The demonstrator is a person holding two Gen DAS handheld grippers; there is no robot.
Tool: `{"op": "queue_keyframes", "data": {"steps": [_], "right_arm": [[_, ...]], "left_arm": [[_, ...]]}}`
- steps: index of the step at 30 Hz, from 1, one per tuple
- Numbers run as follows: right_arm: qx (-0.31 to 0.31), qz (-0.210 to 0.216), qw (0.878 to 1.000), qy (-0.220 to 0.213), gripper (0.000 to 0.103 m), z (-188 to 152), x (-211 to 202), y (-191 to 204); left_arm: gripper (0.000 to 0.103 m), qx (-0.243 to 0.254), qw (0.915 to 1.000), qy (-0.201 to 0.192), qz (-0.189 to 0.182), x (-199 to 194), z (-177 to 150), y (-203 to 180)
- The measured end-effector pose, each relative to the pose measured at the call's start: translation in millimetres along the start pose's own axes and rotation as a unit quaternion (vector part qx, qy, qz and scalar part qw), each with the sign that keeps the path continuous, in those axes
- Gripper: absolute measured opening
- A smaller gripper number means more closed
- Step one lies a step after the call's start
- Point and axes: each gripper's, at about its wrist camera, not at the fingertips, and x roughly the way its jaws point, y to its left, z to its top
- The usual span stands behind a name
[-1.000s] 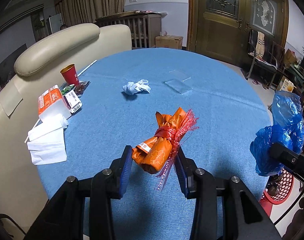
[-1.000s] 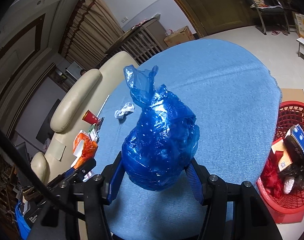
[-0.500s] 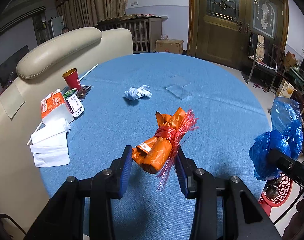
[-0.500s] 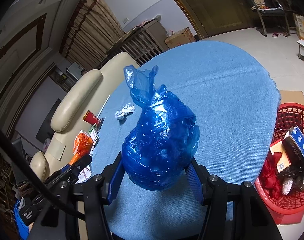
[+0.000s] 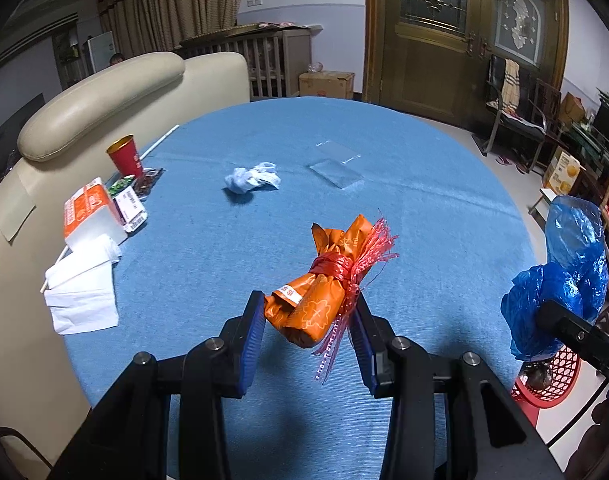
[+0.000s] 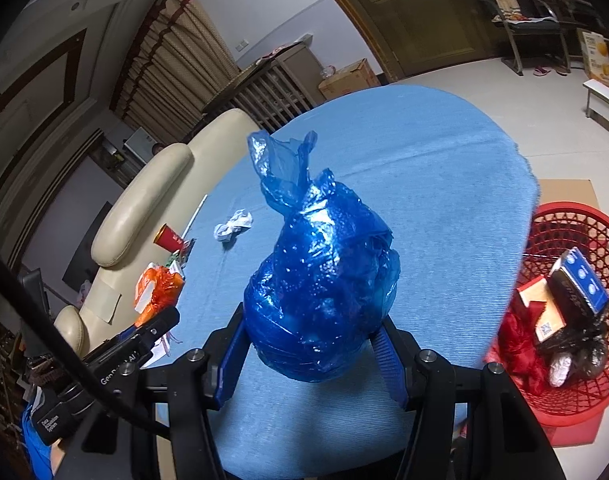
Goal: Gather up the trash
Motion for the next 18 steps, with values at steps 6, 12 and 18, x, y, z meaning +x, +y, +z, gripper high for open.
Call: {"op": "queue_keyframes", "data": {"steps": [6, 12, 18], "right_arm": [[0.02, -0.015, 1.0, -0.007, 0.061, -2, -9, -25], [0.04, -0.028, 0.999, -0.013, 0.062, -3, -20, -53], [0.058, -0.05, 0.997, -0.022, 0.061, -2, -32, -82]], "left_arm": [[0.043, 0.016, 0.9998, 0.008, -0.008, 5, -1, -19], [0.043, 0.032, 0.9992, 0.017, -0.017, 10, -3, -39], [0.043, 0.054, 0.9977, 0.023, -0.034, 15, -3, -63]]}}
